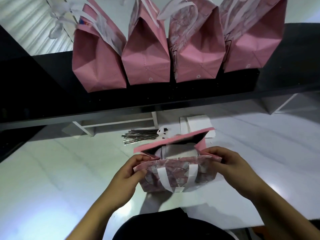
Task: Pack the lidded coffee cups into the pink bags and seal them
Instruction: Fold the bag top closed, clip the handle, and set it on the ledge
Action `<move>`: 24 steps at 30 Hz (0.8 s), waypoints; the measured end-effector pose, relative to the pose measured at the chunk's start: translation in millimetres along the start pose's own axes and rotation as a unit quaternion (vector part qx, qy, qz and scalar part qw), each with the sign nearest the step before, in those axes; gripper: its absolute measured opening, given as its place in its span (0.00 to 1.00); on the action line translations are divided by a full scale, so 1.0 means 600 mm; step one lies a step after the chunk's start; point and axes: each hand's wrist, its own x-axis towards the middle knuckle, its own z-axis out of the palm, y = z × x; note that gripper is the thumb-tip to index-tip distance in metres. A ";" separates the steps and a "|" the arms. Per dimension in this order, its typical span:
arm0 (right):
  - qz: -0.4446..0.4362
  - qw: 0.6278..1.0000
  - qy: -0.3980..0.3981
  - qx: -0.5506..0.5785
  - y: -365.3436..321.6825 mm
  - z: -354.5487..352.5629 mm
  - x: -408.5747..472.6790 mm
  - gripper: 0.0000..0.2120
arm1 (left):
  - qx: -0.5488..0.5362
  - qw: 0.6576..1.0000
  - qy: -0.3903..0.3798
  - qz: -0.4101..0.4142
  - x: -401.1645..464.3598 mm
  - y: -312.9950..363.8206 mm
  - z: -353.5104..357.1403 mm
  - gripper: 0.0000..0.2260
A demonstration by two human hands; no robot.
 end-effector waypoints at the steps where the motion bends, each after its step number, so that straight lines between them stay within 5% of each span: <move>1: 0.004 1.000 0.000 0.002 0.001 0.003 0.001 0.13 | -0.029 1.000 0.006 -0.009 -0.001 -0.005 0.002 0.18; 6: 0.035 0.998 0.025 0.046 0.009 0.000 0.012 0.11 | -0.123 0.988 0.070 -0.060 0.008 -0.026 -0.006 0.23; 9: 0.037 0.999 0.005 0.000 0.004 -0.013 0.020 0.32 | -0.070 0.995 0.046 -0.048 0.018 -0.024 -0.026 0.34; 11: 0.019 0.999 -0.020 -0.040 -0.003 -0.021 0.026 0.40 | -0.026 0.999 0.032 -0.025 0.026 -0.017 -0.033 0.31; 18: -0.127 0.962 0.060 -0.234 -0.012 -0.026 0.039 0.21 | 0.148 0.982 0.105 0.054 0.048 -0.002 -0.032 0.20; 24: -0.237 0.899 0.040 -0.365 -0.015 -0.023 0.044 0.20 | 0.247 0.960 0.062 0.119 0.060 0.014 -0.035 0.16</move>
